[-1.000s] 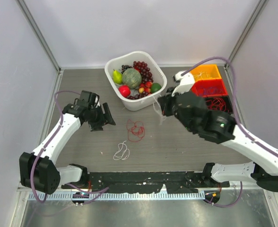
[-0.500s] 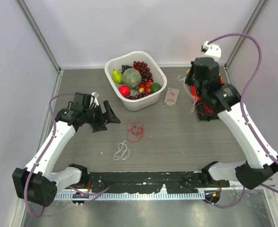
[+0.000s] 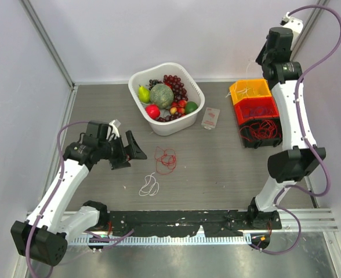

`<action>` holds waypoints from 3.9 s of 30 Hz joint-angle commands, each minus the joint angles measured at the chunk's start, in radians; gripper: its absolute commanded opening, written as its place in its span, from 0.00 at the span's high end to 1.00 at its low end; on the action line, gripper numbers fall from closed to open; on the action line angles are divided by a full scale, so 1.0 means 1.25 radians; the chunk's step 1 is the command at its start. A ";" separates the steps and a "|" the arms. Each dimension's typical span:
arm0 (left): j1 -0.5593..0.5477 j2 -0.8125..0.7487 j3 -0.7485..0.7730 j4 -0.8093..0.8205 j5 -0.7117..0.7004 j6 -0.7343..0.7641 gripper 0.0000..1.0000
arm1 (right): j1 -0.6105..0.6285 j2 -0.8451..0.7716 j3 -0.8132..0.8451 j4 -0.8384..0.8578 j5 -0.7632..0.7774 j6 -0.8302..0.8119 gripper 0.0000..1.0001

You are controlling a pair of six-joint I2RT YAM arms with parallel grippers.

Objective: Untangle the cables

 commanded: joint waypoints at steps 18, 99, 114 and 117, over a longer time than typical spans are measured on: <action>0.003 0.051 0.064 -0.054 0.014 0.086 0.06 | -0.156 0.182 0.190 0.043 -0.118 0.036 0.99; 0.003 -0.022 -0.103 -0.073 -0.010 -0.025 0.12 | 0.229 -0.090 -0.502 0.023 -0.313 0.042 0.36; 0.003 -0.152 -0.095 -0.069 -0.192 -0.167 0.12 | 0.858 -0.138 -0.839 0.330 -0.356 0.241 0.35; 0.002 -0.162 -0.110 -0.066 -0.172 -0.173 0.12 | 0.877 -0.064 -0.807 0.323 -0.363 0.235 0.35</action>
